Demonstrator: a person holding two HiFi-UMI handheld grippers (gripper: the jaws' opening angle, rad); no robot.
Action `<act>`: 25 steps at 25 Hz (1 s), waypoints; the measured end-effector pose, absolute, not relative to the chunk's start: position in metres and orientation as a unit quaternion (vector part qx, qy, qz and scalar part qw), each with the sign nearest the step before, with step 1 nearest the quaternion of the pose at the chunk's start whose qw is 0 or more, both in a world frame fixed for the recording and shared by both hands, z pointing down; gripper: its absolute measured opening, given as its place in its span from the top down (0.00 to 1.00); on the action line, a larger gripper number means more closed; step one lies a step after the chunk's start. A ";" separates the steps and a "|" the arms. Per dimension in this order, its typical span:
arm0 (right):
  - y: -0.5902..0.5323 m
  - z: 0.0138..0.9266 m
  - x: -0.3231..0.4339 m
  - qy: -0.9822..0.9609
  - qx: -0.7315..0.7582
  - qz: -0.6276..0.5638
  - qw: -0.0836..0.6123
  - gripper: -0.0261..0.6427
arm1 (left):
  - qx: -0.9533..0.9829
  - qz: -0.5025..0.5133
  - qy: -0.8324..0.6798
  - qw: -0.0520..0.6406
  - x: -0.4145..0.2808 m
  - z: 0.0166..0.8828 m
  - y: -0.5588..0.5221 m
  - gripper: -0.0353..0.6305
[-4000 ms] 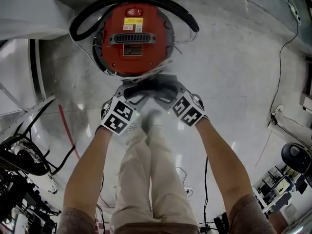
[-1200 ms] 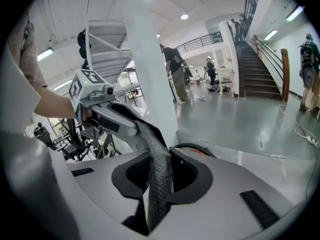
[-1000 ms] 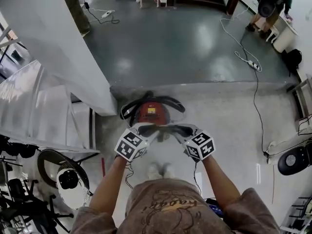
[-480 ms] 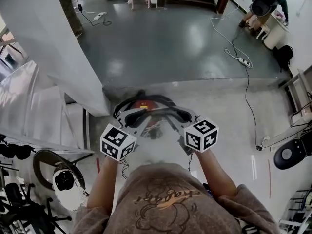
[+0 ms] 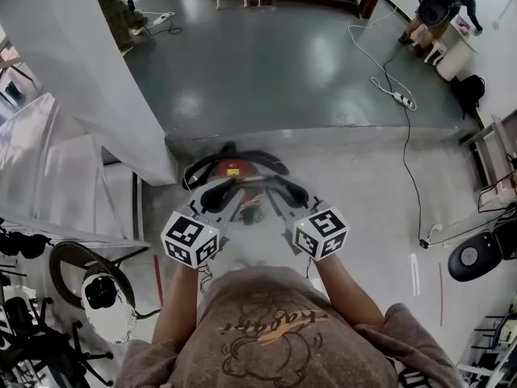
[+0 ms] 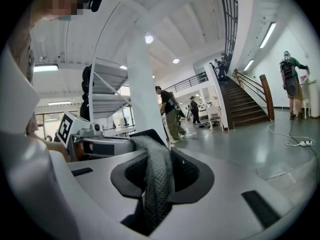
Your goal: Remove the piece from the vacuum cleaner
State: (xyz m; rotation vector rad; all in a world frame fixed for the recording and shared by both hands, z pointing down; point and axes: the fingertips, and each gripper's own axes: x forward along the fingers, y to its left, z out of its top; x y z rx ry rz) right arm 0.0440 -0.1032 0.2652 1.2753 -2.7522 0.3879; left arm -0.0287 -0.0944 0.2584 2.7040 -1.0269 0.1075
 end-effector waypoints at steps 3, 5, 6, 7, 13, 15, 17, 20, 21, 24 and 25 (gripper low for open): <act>-0.097 0.279 0.047 -0.899 0.418 0.128 0.044 0.85 | 0.927 0.036 -0.349 0.131 -0.026 0.273 -0.089 0.82; -0.092 0.289 0.050 -0.897 0.419 0.134 0.044 0.85 | 0.927 0.035 -0.347 0.138 -0.023 0.283 -0.083 0.82; -0.090 0.294 0.052 -0.896 0.420 0.137 0.045 0.85 | 0.927 0.035 -0.346 0.142 -0.021 0.289 -0.081 0.82; -0.088 0.299 0.052 -0.895 0.420 0.140 0.048 0.85 | 0.926 0.035 -0.346 0.148 -0.020 0.294 -0.079 0.82; -0.079 0.322 0.053 -0.894 0.417 0.151 0.062 0.85 | 0.920 0.047 -0.347 0.174 -0.020 0.317 -0.070 0.82; -0.077 0.325 0.052 -0.895 0.414 0.152 0.063 0.85 | 0.920 0.051 -0.348 0.176 -0.021 0.319 -0.068 0.82; -0.076 0.326 0.050 -0.896 0.412 0.153 0.062 0.86 | 0.919 0.054 -0.348 0.176 -0.022 0.319 -0.067 0.82; -0.075 0.325 0.050 -0.897 0.410 0.154 0.061 0.86 | 0.919 0.055 -0.349 0.175 -0.022 0.317 -0.066 0.82; -0.075 0.325 0.050 -0.897 0.410 0.154 0.061 0.86 | 0.919 0.056 -0.349 0.176 -0.022 0.317 -0.066 0.82; -0.074 0.325 0.051 -0.897 0.409 0.154 0.061 0.86 | 0.918 0.055 -0.350 0.180 -0.022 0.317 -0.066 0.82; -0.074 0.325 0.051 -0.897 0.409 0.154 0.061 0.86 | 0.918 0.055 -0.350 0.181 -0.021 0.317 -0.065 0.82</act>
